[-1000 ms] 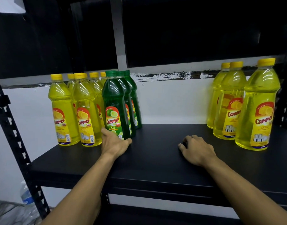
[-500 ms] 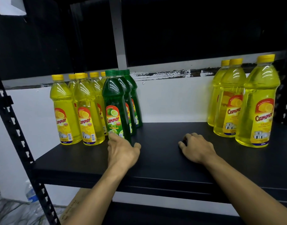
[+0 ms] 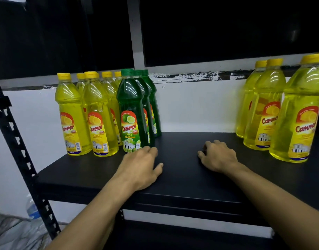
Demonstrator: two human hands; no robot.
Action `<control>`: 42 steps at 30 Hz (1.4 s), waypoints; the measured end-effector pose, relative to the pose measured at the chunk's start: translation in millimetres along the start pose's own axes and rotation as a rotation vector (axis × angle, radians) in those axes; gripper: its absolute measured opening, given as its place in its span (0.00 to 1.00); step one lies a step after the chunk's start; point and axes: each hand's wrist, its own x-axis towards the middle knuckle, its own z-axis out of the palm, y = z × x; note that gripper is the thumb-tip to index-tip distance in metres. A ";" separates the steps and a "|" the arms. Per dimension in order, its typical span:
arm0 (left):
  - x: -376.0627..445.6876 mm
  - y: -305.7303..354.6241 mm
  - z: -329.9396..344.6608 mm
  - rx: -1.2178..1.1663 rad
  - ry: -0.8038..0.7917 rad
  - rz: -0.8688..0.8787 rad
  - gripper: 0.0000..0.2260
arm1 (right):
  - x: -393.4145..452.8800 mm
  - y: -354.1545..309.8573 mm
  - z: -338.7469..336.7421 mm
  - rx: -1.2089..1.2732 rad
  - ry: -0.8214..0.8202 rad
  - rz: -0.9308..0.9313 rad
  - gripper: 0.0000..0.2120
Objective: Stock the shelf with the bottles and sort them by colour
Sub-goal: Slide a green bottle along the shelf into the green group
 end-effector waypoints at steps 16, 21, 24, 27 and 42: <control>157.7 35.9 53.9 0.591 -0.263 0.132 0.19 | 15.6 41.0 3.0 0.050 -0.026 -0.061 0.26; 189.1 20.7 67.5 0.912 -0.302 0.094 0.15 | 23.1 38.5 8.9 0.034 -0.019 -0.070 0.28; 192.5 13.0 74.6 0.996 -0.304 0.083 0.12 | 24.4 39.5 8.4 0.038 -0.017 -0.062 0.28; 190.6 18.3 75.4 1.038 -0.298 0.109 0.09 | 24.6 39.3 8.7 0.054 -0.014 -0.057 0.28; 190.5 22.0 74.8 1.032 -0.264 0.104 0.04 | 22.2 38.2 7.7 0.055 -0.023 -0.057 0.28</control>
